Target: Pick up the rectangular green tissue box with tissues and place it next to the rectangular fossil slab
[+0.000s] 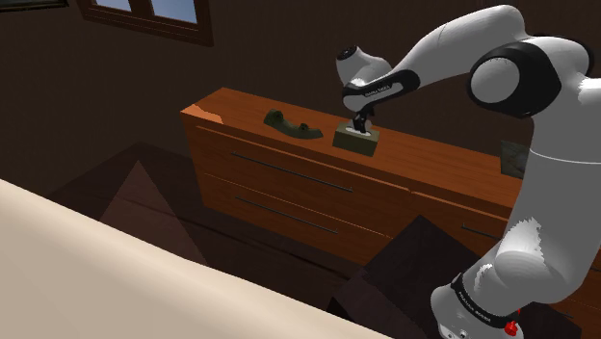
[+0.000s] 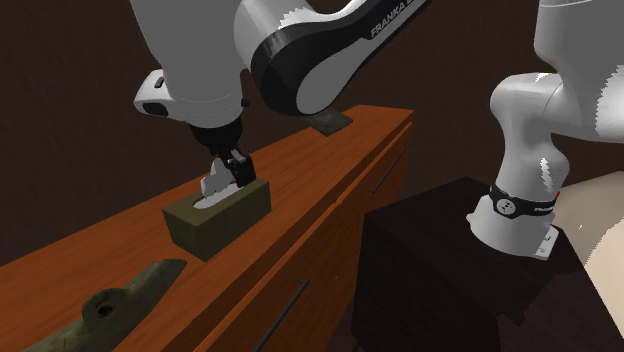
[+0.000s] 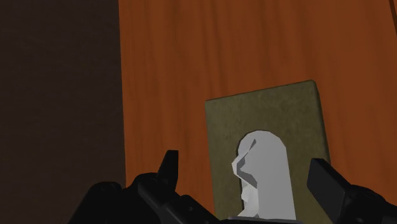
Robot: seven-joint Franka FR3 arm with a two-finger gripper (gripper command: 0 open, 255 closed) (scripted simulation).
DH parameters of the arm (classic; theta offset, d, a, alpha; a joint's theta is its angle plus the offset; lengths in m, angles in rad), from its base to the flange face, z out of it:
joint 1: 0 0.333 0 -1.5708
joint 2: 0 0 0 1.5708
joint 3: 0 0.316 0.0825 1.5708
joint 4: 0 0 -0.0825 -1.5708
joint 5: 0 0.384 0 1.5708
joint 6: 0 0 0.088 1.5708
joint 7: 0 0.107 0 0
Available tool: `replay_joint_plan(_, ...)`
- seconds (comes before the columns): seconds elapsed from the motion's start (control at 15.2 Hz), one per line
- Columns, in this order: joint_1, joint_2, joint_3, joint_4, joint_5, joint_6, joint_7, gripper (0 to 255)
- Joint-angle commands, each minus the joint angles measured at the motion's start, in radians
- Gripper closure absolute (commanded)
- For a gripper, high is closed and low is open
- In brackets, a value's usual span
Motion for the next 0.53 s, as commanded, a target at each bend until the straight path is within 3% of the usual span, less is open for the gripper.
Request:
replay_joint_plan(0.0, -0.002, 0.003, -0.001, -0.002, -0.001, 0.006, 0.0, 0)
replay_joint_plan(0.4, -0.002, 0.003, -0.001, -0.002, -0.001, 0.006, 0.0, 0)
replay_joint_plan(0.46, -0.002, 0.003, -0.001, -0.002, -0.001, 0.006, 0.0, 255)
